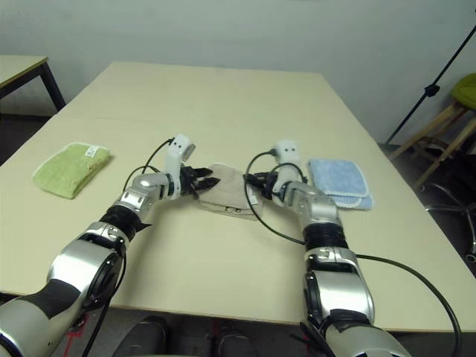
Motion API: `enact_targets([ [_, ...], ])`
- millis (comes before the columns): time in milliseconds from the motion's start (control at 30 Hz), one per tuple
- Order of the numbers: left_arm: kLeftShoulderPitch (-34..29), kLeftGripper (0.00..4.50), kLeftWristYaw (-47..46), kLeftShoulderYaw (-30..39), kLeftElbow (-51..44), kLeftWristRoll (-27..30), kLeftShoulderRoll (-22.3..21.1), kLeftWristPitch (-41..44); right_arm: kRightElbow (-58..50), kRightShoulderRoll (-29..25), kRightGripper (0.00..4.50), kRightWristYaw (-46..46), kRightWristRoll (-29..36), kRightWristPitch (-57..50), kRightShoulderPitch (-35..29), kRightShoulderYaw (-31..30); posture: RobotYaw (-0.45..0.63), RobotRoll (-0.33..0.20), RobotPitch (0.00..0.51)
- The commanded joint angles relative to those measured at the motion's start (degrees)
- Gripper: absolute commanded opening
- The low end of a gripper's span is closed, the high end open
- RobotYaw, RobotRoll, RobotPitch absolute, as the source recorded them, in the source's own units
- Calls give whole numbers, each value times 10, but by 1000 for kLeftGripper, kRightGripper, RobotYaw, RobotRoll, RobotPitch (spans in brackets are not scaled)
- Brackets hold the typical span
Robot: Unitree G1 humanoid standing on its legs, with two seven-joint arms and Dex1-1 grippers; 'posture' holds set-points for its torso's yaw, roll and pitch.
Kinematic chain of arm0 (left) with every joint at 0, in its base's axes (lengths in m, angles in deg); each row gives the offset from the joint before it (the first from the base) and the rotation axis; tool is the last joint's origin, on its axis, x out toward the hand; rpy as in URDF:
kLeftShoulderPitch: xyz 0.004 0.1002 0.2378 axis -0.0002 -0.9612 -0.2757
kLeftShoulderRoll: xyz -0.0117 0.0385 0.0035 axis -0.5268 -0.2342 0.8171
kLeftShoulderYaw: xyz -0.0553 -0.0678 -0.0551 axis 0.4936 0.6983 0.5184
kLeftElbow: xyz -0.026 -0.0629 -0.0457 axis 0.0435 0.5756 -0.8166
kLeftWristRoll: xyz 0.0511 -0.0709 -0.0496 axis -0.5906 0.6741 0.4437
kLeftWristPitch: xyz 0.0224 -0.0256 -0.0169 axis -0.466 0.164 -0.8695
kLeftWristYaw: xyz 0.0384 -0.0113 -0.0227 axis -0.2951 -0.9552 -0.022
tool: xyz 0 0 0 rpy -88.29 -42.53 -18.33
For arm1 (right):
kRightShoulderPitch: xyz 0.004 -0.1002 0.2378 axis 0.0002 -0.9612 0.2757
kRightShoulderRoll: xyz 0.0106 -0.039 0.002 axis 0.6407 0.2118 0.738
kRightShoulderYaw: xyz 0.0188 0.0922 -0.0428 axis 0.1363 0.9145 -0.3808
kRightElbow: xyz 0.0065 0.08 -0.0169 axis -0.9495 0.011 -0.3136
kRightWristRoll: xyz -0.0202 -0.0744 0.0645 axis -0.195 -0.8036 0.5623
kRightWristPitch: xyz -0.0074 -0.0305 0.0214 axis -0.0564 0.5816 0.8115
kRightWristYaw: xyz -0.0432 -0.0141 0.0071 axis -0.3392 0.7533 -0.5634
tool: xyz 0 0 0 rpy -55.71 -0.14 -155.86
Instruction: Fold the towel and set it aside.
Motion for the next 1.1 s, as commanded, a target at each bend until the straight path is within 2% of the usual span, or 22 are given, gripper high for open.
enact_targets([
  [33,-41,4369,78,5,-68,34,-43,12,-13,-14,4500,13,35,-102,3,28,95,0,15],
  [233,-85,4439,162,11,-143,86,-113,68,-29,6,4500,47,46,-203,3,19,106,0,16],
  [433,-124,4439,200,12,-207,114,-157,99,-27,39,4500,61,49,-231,12,15,117,0,18],
  [600,-152,4439,216,6,-256,128,-183,112,-21,51,4500,59,46,-238,20,6,120,0,17],
  [767,-158,4439,204,6,-266,127,-190,109,-13,57,4500,59,37,-230,22,-8,134,0,14],
  [867,-158,4500,196,4,-265,127,-188,107,-11,59,3853,60,37,-225,22,-10,134,0,14],
  [1100,-162,4500,188,0,-264,126,-187,102,-12,64,1249,64,37,-212,16,-8,131,0,9],
])
